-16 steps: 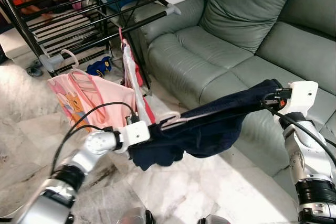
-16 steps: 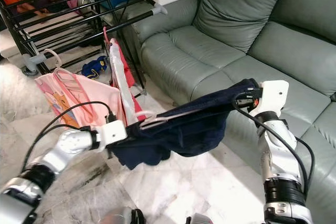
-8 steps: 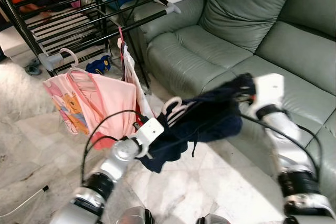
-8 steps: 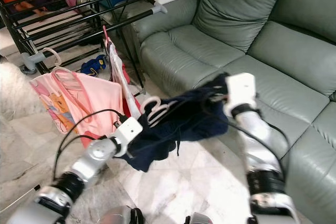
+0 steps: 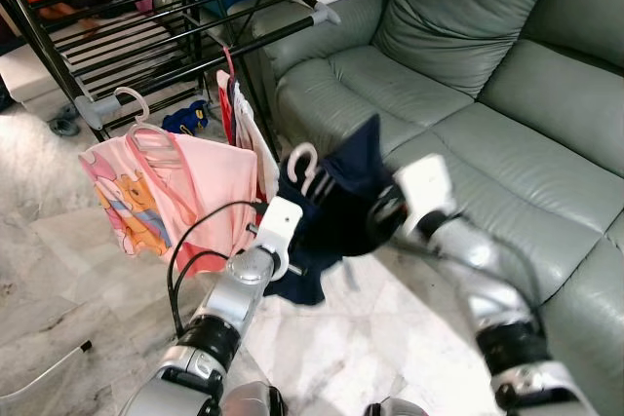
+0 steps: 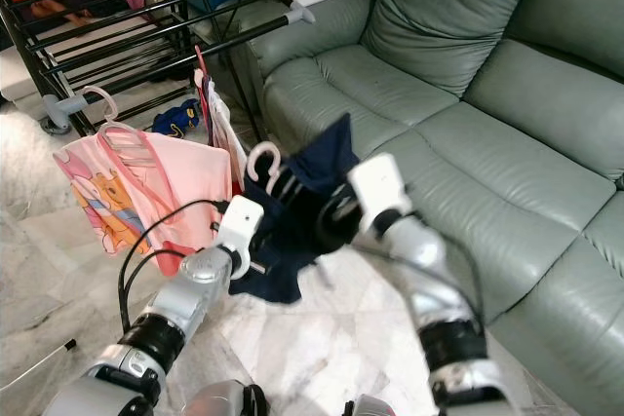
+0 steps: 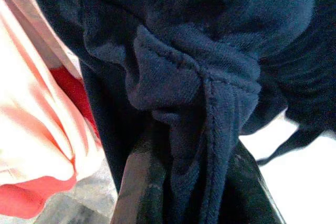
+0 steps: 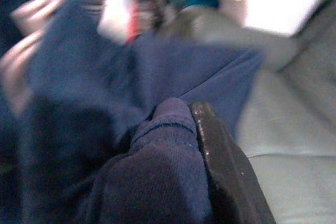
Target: Hang hanger
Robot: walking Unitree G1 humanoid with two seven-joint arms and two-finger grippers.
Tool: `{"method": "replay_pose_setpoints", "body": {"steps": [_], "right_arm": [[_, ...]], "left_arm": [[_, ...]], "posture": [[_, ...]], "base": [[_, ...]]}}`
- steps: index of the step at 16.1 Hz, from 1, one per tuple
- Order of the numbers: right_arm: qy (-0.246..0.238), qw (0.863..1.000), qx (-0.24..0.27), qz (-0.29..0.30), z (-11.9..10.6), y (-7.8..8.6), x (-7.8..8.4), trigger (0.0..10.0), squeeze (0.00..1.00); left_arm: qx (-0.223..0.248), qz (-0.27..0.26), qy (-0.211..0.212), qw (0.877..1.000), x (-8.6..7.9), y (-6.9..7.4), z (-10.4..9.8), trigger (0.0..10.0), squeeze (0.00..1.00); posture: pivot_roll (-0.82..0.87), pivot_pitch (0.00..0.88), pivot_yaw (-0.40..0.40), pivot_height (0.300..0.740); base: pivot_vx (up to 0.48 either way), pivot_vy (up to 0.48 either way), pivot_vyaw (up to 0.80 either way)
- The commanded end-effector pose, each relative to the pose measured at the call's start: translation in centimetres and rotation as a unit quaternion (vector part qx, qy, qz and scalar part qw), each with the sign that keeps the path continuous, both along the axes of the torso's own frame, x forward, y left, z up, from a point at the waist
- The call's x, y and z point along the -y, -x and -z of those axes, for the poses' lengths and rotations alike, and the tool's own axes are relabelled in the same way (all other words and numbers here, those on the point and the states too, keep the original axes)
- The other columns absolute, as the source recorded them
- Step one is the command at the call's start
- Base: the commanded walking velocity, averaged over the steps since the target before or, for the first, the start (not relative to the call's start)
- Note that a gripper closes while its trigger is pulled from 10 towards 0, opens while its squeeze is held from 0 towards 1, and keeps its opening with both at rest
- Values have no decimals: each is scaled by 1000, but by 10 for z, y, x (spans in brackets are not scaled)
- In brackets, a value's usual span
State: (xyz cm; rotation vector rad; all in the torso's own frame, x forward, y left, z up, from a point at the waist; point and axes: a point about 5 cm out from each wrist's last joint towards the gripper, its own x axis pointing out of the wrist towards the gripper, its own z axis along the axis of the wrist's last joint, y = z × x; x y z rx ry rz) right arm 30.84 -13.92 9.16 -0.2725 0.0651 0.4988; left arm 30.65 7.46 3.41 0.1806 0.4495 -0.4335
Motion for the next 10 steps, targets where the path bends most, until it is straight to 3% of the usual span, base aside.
{"method": "replay_pose_setpoints", "body": {"steps": [1,3,4,5,6,8,10], "right_arm": [[-5,999,-13,-37,0,4,-10,0,0],[16,991,-73,-113,18,24,-20,0,0],[31,989,-82,-120,23,28,-20,0,0],[55,988,-83,-117,28,30,-16,5961,0],[68,989,-81,-104,31,31,-10,10000,1000],[105,989,-74,-67,37,34,4,10000,1000],[141,981,-85,-101,43,51,10,10000,1000]], "left_arm": [[26,-21,9,999,-4,-10,-14,0,0],[20,-23,10,999,-4,-10,-14,0,0],[18,-24,10,1000,-4,-10,-15,0,0],[18,-25,13,999,-4,-10,-15,0,0],[19,-26,14,999,-5,-10,-16,0,0],[22,-32,13,999,-11,-13,-18,0,0],[25,-44,7,999,-20,-17,-20,0,0]], "posture": [[-28,0,51,740],[-27,0,53,740],[-28,0,53,740],[-27,0,54,740],[-27,0,54,740],[-27,0,50,740],[-27,0,50,740]], "base": [[0,0,0],[0,0,0],[0,0,0],[0,0,0],[0,0,0],[0,0,0],[0,0,0]]}}
